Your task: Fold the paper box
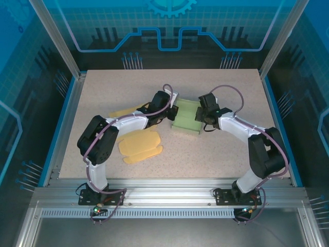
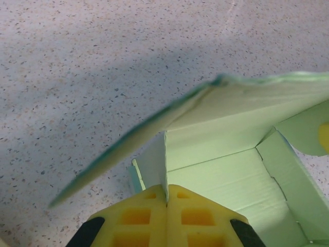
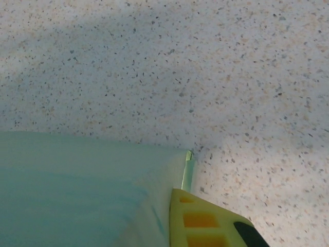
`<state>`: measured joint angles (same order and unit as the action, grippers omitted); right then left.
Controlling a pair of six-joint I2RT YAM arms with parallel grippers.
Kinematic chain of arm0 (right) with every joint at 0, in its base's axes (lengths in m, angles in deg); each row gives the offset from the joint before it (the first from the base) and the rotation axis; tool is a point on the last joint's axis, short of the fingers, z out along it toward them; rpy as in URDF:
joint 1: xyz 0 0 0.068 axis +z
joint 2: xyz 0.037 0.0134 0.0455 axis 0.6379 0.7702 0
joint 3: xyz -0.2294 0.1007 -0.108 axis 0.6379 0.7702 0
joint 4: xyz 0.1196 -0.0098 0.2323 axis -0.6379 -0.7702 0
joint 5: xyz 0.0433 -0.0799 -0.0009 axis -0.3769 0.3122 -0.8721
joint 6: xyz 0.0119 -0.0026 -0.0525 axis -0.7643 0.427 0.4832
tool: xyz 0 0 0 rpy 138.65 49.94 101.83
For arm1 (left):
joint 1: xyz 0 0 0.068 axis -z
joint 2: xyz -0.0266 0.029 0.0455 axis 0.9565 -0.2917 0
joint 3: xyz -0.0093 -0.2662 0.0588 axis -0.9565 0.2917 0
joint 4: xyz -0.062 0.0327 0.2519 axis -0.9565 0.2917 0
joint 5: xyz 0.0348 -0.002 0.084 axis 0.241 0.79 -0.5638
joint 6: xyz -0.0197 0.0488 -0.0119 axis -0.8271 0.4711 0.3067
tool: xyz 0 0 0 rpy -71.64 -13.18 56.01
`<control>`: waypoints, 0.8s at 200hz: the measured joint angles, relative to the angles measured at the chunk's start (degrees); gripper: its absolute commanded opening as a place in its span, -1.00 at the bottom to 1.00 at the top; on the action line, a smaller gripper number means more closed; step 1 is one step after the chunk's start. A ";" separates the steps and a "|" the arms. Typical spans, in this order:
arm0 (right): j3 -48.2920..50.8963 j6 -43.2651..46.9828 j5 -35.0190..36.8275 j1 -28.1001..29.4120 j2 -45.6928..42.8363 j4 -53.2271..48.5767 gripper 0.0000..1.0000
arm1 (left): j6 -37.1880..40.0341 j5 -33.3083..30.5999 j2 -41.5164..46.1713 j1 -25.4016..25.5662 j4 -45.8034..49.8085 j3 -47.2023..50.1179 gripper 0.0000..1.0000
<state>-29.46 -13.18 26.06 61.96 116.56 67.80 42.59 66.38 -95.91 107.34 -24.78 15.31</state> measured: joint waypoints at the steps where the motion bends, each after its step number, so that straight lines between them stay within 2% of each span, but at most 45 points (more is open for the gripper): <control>1: 0.00 0.07 -0.02 0.00 0.02 0.07 -0.88 | -0.02 -0.07 0.00 0.00 -0.07 0.04 -1.00; 73: 3.04 1.55 -1.60 0.02 0.37 3.41 -0.89 | -1.57 -2.93 1.09 1.25 -5.68 6.12 -1.00; 134: 7.17 3.32 0.31 2.12 -2.16 7.02 -0.93 | -2.01 -4.00 3.19 1.88 -7.91 9.66 -1.00; 160: 9.25 4.22 1.68 3.54 -3.34 8.85 -0.93 | -3.04 -3.98 4.79 1.88 -8.61 11.93 -0.84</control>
<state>-20.22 -8.96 27.74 65.50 113.22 76.65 39.55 62.40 -91.13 109.22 -33.39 27.25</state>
